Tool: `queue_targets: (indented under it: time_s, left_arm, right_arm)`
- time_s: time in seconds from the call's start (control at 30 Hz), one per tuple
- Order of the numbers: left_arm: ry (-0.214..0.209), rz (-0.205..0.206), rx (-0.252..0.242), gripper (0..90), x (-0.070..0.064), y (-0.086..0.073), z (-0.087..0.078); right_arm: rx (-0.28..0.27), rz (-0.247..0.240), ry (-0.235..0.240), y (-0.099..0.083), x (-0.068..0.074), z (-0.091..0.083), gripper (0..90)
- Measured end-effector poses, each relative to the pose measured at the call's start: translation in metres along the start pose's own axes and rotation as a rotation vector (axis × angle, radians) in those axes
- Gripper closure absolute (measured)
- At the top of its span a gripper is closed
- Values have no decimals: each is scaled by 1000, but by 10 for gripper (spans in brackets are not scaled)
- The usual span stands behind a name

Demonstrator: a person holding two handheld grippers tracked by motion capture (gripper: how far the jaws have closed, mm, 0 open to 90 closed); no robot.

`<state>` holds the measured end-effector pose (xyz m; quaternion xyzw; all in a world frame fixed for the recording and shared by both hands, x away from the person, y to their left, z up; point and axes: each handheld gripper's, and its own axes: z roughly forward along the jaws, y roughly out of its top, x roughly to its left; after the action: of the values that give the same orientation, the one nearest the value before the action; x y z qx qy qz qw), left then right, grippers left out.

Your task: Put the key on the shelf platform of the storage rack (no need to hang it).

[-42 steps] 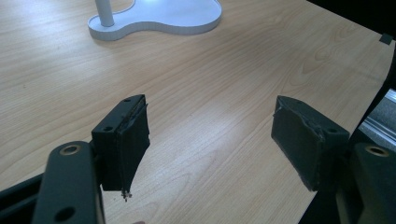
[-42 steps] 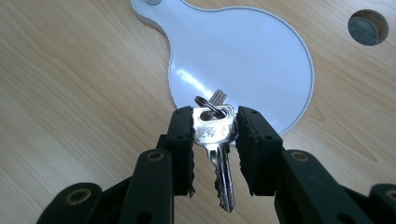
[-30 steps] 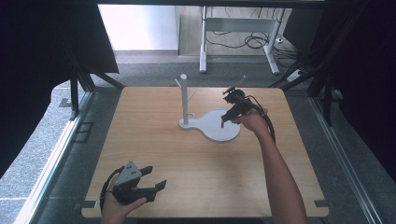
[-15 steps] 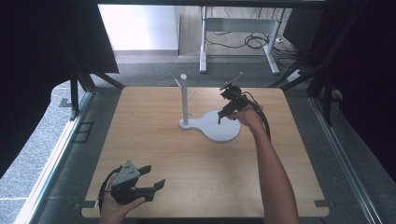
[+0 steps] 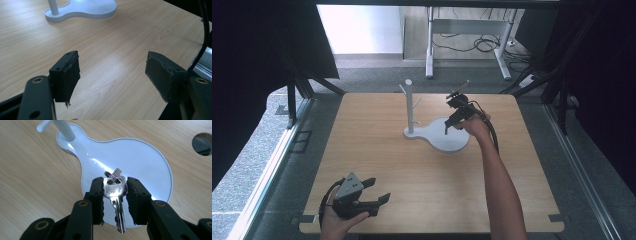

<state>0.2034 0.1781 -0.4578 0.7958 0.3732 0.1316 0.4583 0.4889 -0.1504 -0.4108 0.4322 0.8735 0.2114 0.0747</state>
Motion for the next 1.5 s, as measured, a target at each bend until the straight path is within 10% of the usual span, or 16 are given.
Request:
queue_targets:
  time_s: [1.5]
  left_arm:
    - [3, -2, 0, 279, 1, 0, -1]
  right_arm:
    - [18, 29, -7, -14, -2, 52, 674]
